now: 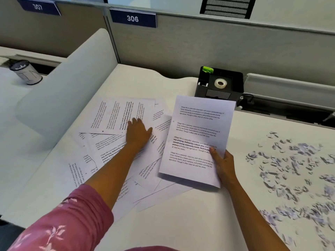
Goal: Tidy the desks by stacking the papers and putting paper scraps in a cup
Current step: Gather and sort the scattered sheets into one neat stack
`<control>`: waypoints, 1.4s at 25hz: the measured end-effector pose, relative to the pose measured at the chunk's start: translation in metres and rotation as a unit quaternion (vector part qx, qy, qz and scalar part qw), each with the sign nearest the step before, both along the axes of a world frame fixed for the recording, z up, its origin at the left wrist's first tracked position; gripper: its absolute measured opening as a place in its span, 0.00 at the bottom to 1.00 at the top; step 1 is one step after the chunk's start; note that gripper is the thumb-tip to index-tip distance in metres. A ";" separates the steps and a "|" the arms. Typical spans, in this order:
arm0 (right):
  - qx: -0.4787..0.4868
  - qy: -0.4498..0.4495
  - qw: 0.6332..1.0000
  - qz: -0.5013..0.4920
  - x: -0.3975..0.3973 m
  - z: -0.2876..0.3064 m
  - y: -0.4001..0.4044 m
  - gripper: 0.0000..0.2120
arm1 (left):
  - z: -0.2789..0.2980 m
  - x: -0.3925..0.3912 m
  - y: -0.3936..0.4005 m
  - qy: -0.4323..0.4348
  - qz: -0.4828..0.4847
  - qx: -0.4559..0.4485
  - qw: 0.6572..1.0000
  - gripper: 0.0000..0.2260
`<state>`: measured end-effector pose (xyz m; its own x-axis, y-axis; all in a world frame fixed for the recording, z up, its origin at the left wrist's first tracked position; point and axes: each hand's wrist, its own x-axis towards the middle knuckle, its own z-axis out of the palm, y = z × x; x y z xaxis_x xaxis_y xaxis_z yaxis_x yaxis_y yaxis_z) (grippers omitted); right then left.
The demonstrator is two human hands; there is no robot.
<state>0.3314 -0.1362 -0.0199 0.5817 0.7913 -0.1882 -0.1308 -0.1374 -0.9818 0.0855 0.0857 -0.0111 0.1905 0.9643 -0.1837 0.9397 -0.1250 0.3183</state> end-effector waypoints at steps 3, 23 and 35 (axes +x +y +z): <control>-0.006 0.013 1.000 -0.010 0.001 -0.004 0.000 0.06 | 0.003 0.004 -0.001 0.002 -0.005 0.046 0.999 0.24; 0.015 0.004 1.000 -0.023 -0.005 0.002 -0.003 0.06 | -0.002 -0.103 -0.124 -0.289 0.038 0.165 0.942 0.20; 0.006 -0.016 1.000 -0.016 -0.003 -0.002 -0.004 0.10 | 0.033 -0.139 -0.126 -0.172 0.251 0.025 0.952 0.07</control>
